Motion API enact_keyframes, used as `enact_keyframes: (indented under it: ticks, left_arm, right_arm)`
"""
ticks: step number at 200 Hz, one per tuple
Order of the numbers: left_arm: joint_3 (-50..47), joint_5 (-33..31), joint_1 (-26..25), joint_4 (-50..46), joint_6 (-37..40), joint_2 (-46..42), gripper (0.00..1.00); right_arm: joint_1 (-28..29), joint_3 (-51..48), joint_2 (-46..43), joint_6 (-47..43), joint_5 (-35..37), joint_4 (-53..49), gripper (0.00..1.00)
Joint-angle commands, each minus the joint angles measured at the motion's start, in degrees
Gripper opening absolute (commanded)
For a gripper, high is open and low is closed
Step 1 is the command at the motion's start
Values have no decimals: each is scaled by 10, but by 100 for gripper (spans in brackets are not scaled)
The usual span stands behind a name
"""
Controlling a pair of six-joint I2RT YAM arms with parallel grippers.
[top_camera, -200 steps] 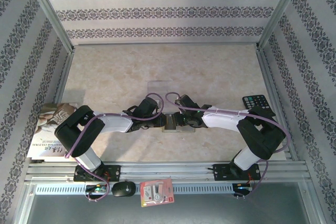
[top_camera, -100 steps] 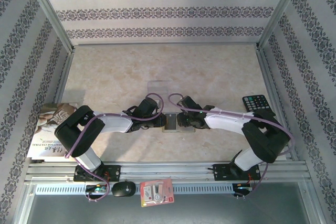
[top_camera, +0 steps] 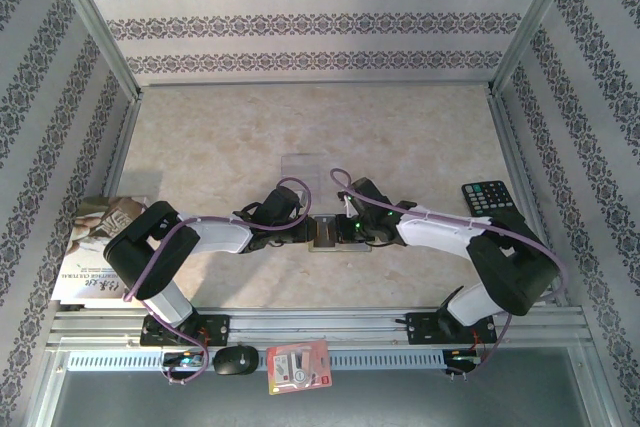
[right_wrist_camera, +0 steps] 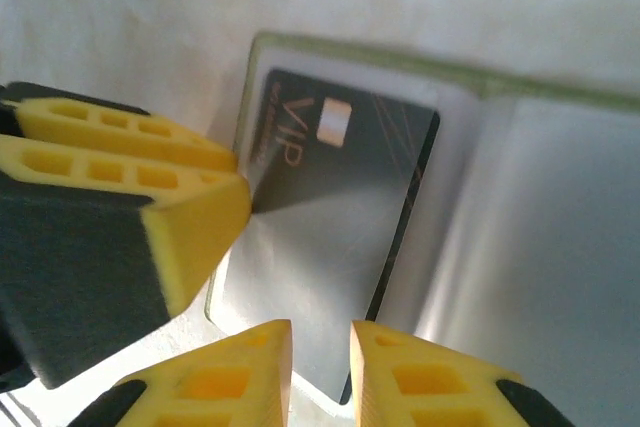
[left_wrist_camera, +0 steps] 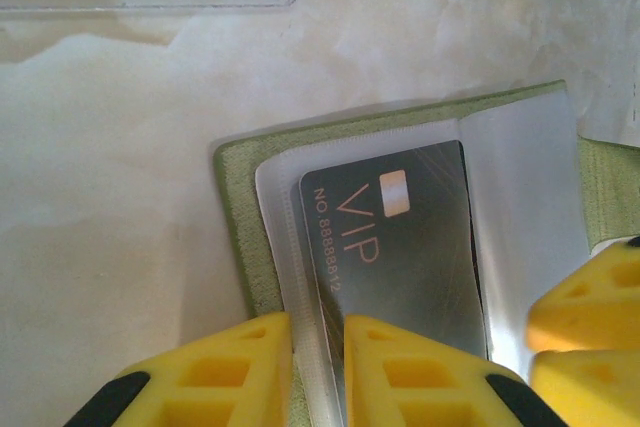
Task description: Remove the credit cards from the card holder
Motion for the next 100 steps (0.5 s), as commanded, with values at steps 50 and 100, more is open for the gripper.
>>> enact_keyframes:
  ticks: [50, 100]
  left_arm:
    - [-19, 18, 3, -24, -7, 10, 21]
    - [-18, 19, 3, -25, -7, 10, 21]
  right_arm:
    - [-35, -23, 24, 44, -25, 35, 20]
    - [-40, -21, 43, 56, -32, 55, 17]
